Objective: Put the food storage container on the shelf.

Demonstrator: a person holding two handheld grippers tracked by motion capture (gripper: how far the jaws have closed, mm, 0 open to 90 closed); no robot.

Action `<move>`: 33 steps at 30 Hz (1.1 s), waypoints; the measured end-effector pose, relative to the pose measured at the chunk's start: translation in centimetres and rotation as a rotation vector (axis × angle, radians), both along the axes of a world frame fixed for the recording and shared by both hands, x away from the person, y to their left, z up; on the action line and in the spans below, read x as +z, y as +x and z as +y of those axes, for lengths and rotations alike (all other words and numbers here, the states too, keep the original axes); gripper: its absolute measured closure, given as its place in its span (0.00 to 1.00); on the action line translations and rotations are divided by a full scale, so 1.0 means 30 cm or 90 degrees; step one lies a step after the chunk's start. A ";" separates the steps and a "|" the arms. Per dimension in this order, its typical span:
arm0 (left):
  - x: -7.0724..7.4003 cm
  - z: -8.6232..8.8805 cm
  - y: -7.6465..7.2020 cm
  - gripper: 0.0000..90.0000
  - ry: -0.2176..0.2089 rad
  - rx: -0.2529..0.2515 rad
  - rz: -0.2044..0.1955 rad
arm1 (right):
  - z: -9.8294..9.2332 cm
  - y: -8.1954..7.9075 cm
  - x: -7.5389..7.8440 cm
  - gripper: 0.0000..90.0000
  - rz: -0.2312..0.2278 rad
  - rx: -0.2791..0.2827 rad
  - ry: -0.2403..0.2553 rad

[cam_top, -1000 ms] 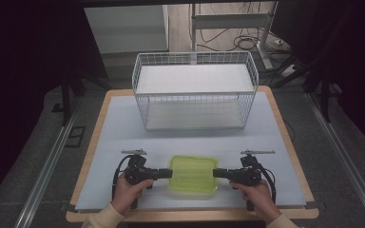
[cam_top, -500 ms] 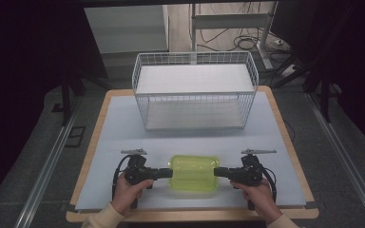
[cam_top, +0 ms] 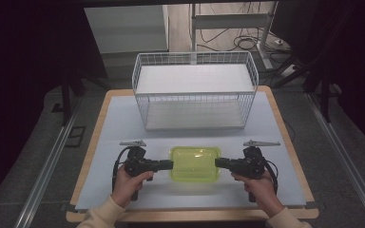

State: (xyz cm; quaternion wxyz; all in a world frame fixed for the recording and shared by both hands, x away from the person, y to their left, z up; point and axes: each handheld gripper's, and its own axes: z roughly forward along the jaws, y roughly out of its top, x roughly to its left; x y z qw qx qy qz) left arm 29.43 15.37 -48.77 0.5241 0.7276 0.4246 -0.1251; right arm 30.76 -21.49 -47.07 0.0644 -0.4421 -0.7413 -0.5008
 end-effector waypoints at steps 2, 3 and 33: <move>0.007 0.003 0.004 0.91 0.003 0.000 -0.002 | 0.000 0.005 0.008 0.89 -0.005 0.000 -0.003; 0.012 0.006 0.005 0.91 0.003 0.002 -0.003 | 0.004 0.009 0.014 0.89 -0.005 0.002 -0.007; 0.229 0.049 0.058 0.91 -0.003 0.015 -0.073 | 0.049 0.068 0.226 0.89 -0.066 0.007 -0.002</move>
